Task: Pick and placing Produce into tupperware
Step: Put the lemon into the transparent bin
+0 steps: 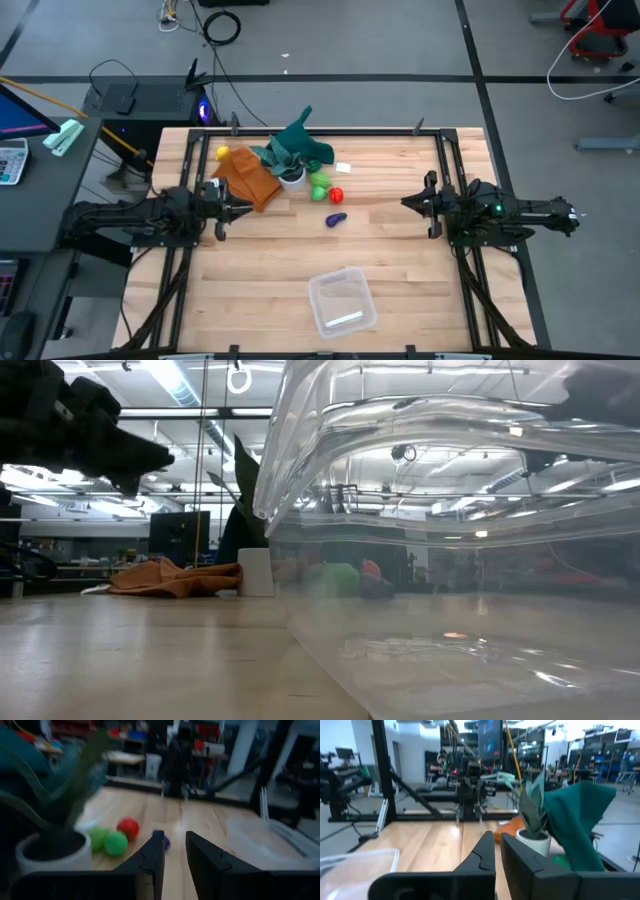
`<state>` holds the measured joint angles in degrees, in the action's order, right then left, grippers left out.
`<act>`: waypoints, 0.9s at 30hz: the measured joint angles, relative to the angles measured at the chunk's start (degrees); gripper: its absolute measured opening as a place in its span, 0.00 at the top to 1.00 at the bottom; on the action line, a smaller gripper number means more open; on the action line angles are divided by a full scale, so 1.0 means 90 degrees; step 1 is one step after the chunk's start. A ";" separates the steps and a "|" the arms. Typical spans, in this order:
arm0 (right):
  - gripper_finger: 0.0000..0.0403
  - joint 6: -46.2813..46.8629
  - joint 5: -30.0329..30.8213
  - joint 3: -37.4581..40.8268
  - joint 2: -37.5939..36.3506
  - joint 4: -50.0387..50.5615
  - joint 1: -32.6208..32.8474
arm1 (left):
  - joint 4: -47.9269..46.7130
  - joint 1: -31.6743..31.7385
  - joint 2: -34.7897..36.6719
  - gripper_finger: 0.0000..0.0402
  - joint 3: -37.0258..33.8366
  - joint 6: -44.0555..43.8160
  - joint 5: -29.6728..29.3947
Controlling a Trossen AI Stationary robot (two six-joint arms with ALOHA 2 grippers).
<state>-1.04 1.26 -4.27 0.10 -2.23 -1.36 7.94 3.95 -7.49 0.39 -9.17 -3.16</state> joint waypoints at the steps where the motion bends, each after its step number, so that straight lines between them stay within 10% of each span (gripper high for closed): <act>1: 1.00 0.0002 0.0000 0.0000 0.0000 -0.0087 0.0000 | 0.0175 0.0000 0.0000 0.79 -0.0001 -0.0002 -0.0079; 27: 1.00 -0.0015 0.0000 -0.0015 0.0000 -0.3454 -0.0001 | 0.3298 0.0000 0.0000 0.84 0.0001 -0.0009 -0.1367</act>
<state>-1.17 1.26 -4.41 0.10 -33.31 -1.37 37.63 3.95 -7.49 0.40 -9.26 -15.46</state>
